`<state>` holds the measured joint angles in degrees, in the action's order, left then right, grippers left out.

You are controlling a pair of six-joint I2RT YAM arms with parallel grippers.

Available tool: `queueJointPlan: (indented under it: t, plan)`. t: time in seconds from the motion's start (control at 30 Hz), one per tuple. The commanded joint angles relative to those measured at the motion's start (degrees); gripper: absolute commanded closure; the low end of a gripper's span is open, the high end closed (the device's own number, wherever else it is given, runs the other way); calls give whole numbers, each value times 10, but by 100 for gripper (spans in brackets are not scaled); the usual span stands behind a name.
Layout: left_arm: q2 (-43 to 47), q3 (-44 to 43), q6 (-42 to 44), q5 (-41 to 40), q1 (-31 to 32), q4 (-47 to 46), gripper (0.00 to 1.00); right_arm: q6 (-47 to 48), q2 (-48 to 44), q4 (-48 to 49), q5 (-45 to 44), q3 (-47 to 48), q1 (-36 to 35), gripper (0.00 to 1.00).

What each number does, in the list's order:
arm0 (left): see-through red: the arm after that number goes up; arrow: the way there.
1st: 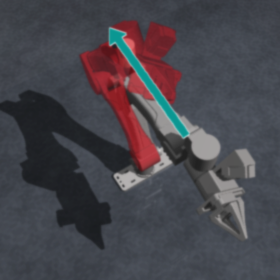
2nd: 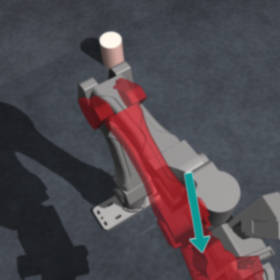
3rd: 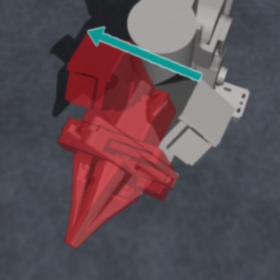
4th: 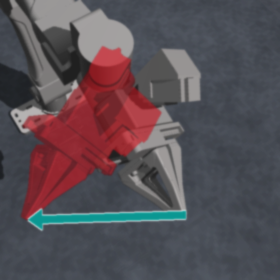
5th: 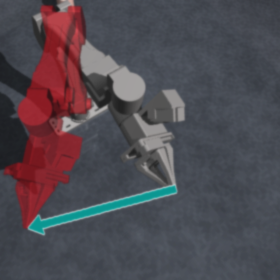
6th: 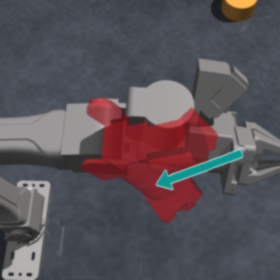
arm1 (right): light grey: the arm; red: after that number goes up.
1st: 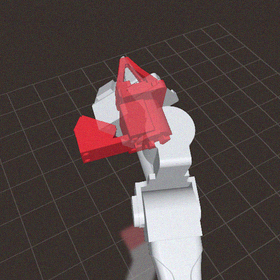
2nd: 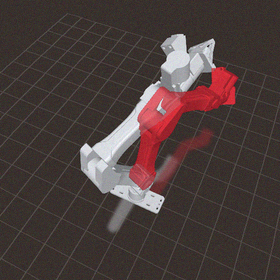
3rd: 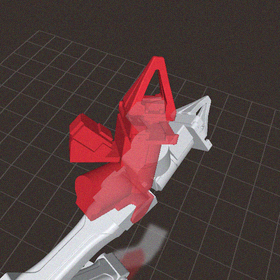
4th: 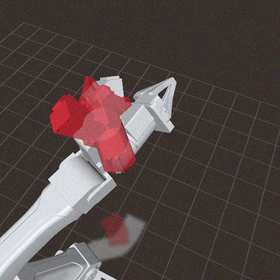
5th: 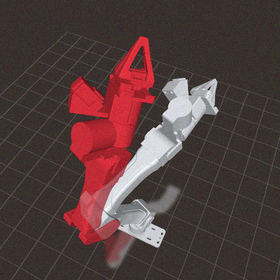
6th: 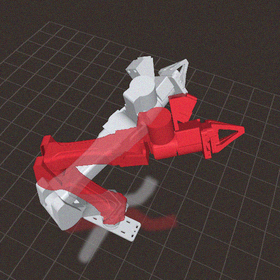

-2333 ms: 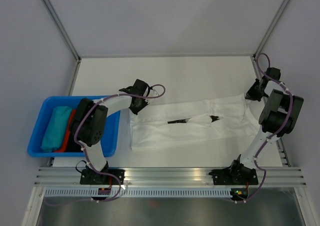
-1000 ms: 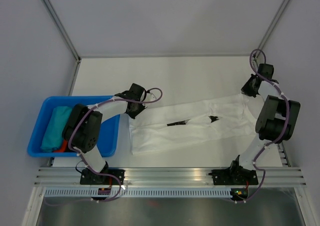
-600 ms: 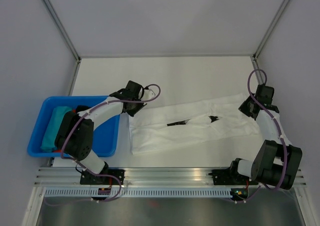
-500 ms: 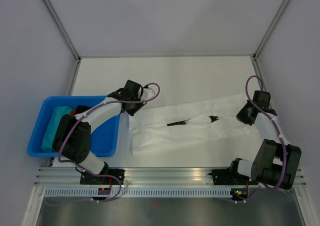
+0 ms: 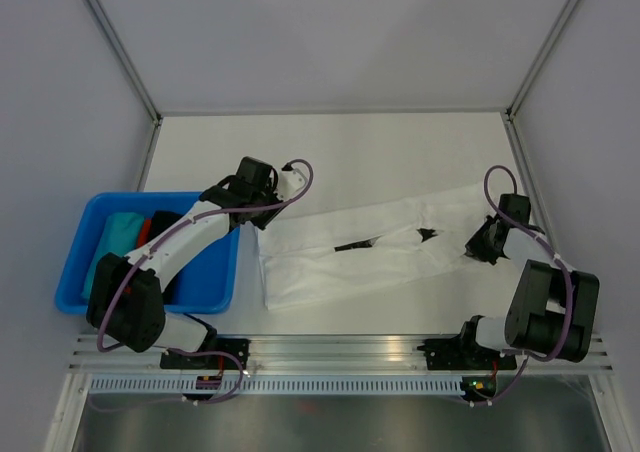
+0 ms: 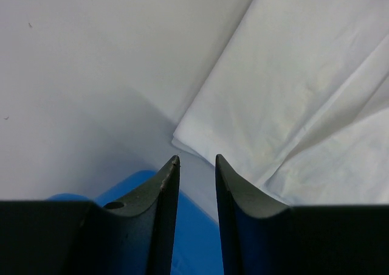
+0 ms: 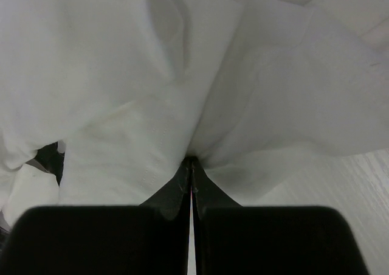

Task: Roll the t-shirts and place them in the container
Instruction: Fold the tshirt

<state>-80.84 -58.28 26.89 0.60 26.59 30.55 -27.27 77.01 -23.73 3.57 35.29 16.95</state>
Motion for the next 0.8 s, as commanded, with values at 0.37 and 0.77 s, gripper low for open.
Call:
queueJointPlan:
  t: [0.37, 0.77]
  plan:
    - [-33, -68, -25, 0, -1, 32, 64, 4, 327, 41, -3, 257, -96, 100]
    - [-66, -87, -39, -41, -1, 43, 65, -5, 583, -43, 17, 676, -203, 100]
